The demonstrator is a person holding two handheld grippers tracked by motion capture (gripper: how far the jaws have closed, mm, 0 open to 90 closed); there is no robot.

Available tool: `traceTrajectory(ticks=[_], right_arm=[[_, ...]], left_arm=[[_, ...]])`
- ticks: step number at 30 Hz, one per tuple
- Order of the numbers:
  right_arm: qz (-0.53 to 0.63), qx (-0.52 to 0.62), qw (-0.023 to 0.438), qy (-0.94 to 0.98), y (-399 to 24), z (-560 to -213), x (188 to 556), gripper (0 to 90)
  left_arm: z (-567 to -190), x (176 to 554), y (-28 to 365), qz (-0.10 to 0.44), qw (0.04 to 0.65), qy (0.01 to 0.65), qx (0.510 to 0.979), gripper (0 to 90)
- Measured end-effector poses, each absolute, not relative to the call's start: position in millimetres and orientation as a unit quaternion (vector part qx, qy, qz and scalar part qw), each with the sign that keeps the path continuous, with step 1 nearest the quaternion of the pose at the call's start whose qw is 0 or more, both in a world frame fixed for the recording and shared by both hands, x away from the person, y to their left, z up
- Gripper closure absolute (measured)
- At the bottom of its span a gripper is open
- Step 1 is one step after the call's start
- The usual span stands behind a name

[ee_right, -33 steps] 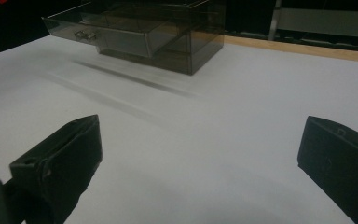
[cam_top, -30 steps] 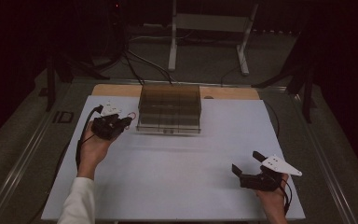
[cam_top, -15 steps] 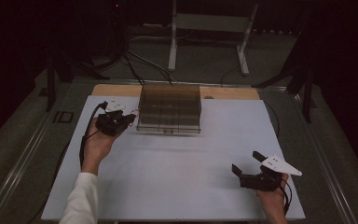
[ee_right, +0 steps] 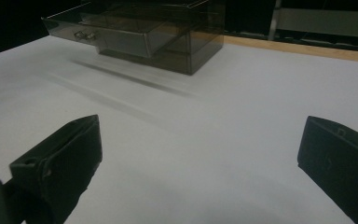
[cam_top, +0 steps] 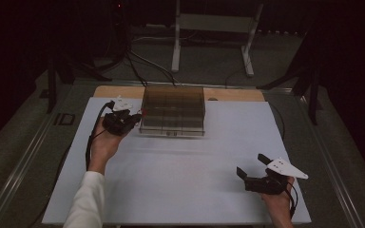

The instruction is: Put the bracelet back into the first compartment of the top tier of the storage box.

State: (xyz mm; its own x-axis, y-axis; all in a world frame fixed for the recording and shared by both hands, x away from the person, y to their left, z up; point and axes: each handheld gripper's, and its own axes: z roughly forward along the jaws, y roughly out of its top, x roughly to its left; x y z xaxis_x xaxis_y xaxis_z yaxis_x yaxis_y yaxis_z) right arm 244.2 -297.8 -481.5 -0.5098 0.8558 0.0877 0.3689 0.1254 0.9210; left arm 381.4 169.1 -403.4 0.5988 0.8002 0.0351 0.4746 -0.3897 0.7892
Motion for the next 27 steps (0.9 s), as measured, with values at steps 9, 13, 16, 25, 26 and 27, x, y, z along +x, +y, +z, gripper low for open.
traceTrajectory(ticks=[9,13,16,25,26,27], right_arm=[[0.501,0.432,0.243,0.71,-298,-482,244,0.0],[0.501,0.431,0.243,0.71,-298,-482,244,0.0],[0.5,0.431,0.243,0.71,-298,-482,244,0.0],[0.5,0.431,0.244,0.71,-298,-482,245,0.0],[0.5,0.431,0.244,0.71,-298,-482,245,0.0],[0.5,0.432,0.243,0.71,-298,-482,244,0.0]], left_arm=[[-405,386,162,0.211,0.384,0.394,0.808,90.0],[-407,389,160,0.208,0.384,0.396,0.808,90.0],[-408,390,158,0.207,0.382,0.395,0.809,90.0],[-412,395,148,0.205,0.371,0.391,0.817,90.0],[-412,395,148,0.205,0.371,0.391,0.817,90.0],[-413,397,147,0.204,0.369,0.392,0.818,90.0]])
